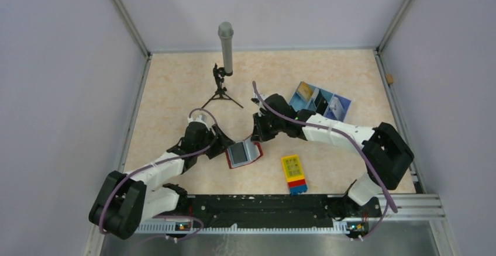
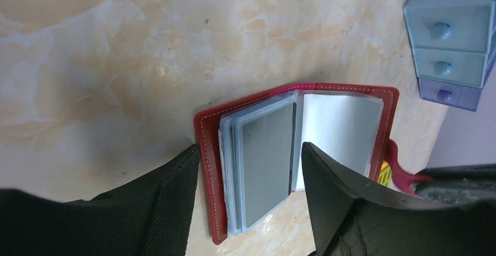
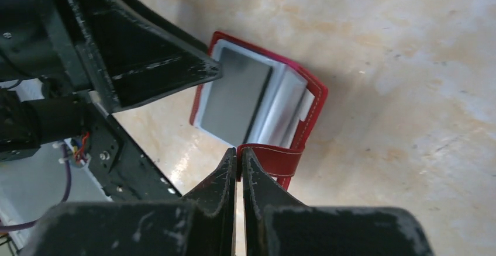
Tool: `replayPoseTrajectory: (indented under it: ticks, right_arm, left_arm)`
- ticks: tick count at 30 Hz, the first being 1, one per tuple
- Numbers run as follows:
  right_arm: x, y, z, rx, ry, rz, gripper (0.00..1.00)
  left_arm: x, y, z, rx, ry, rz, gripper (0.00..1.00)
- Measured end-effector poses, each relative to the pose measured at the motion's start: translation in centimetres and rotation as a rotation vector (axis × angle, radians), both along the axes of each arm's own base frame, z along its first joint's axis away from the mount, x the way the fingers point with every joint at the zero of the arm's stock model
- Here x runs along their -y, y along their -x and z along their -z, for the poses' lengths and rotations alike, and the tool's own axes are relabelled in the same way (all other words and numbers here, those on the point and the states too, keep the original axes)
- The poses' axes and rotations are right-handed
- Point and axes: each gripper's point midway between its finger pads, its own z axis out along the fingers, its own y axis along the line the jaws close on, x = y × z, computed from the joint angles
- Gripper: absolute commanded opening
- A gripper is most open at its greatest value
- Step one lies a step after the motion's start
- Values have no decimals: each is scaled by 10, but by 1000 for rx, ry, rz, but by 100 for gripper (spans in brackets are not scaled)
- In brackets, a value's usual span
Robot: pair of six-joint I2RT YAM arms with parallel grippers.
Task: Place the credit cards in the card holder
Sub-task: Close the card holder at the center of the board.
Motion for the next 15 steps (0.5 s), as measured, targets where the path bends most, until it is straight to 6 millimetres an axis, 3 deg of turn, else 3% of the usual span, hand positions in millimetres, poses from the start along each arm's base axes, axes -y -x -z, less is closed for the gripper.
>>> replayPoseTrajectory:
  ticks: [9,15]
  right_arm:
    - [-49,27,-19,-27,-139,-5,0]
    - [-48,20,-14,-19,-148,73,0]
  left_arm:
    - [12,-6,0,38,75,19,59]
    - [23,-9,1,37,154,22,56]
